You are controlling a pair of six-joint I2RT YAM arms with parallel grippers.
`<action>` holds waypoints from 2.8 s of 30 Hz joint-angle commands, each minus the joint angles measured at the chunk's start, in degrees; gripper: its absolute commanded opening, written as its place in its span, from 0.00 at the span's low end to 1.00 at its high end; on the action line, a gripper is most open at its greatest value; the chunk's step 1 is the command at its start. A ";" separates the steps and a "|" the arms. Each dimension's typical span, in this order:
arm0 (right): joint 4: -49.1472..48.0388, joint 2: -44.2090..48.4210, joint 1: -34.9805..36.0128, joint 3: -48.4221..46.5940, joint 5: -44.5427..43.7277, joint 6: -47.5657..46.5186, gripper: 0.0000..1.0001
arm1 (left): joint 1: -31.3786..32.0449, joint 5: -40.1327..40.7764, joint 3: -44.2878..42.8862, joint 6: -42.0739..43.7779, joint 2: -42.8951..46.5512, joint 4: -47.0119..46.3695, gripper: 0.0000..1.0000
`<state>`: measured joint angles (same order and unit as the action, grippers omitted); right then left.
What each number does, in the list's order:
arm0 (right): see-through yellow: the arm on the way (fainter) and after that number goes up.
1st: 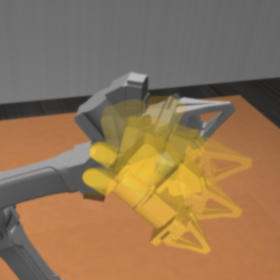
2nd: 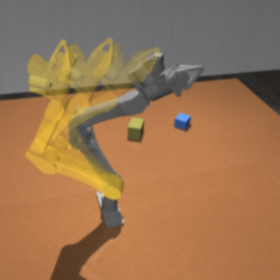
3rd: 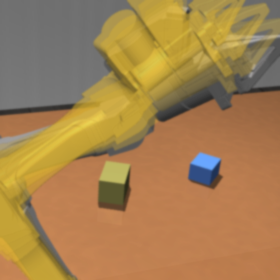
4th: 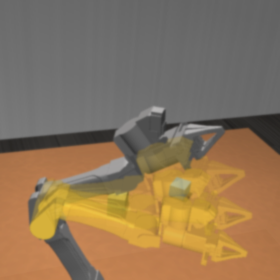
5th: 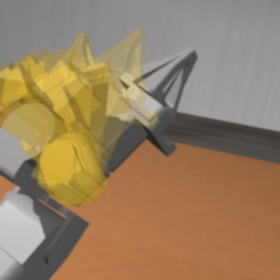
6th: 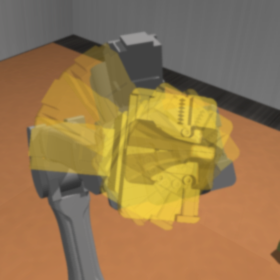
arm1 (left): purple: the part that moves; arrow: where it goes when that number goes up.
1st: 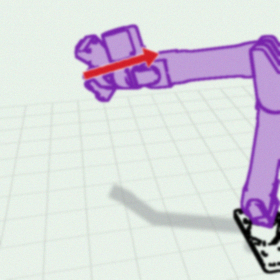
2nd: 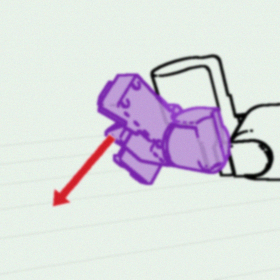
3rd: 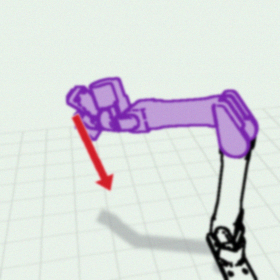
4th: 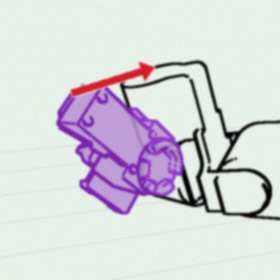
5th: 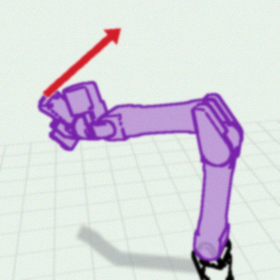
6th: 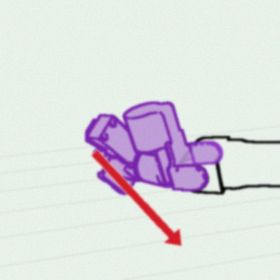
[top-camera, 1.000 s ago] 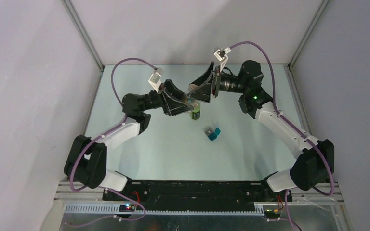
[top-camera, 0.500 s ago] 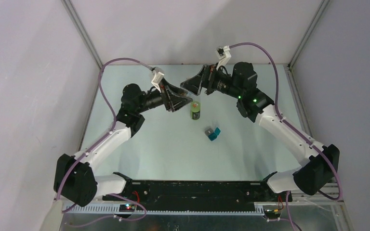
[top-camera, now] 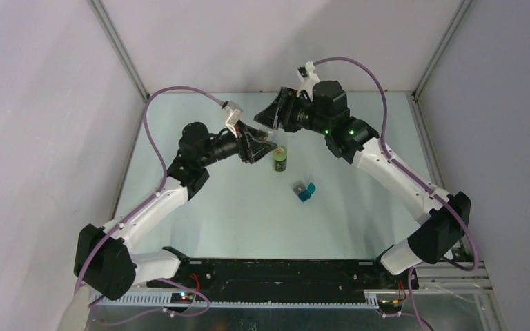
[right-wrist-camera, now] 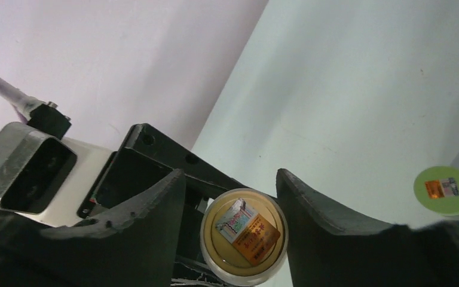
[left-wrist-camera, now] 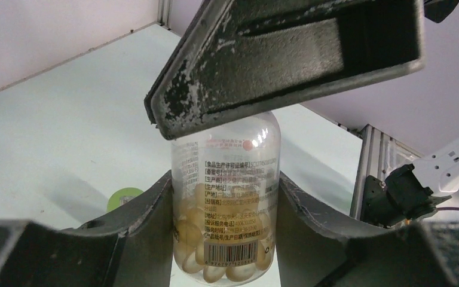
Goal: Sort the pills into containers
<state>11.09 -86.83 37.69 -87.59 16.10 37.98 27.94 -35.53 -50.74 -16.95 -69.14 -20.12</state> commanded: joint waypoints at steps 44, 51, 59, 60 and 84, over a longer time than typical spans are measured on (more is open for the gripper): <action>-12.26 10.94 -5.14 13.07 10.10 5.24 0.57 | 1.28 2.34 -4.18 2.11 3.90 3.54 0.00; -18.80 11.40 -7.87 16.26 22.78 2.50 0.28 | 1.23 0.90 -3.42 0.64 4.28 2.52 0.00; -31.03 10.26 -12.68 16.62 46.53 -4.28 0.32 | 1.15 -7.66 -3.55 1.98 5.11 4.12 0.00; -30.80 10.21 -12.84 16.55 46.72 -4.21 0.32 | 1.15 -8.13 -3.61 2.21 4.99 4.47 0.00; -10.95 13.54 -20.04 16.49 25.28 -4.44 0.29 | 1.57 -9.35 -5.93 18.64 5.40 21.46 0.00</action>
<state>-13.26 -76.90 20.05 -69.87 57.91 40.14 29.45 -49.76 -54.87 -3.68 -65.30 -2.24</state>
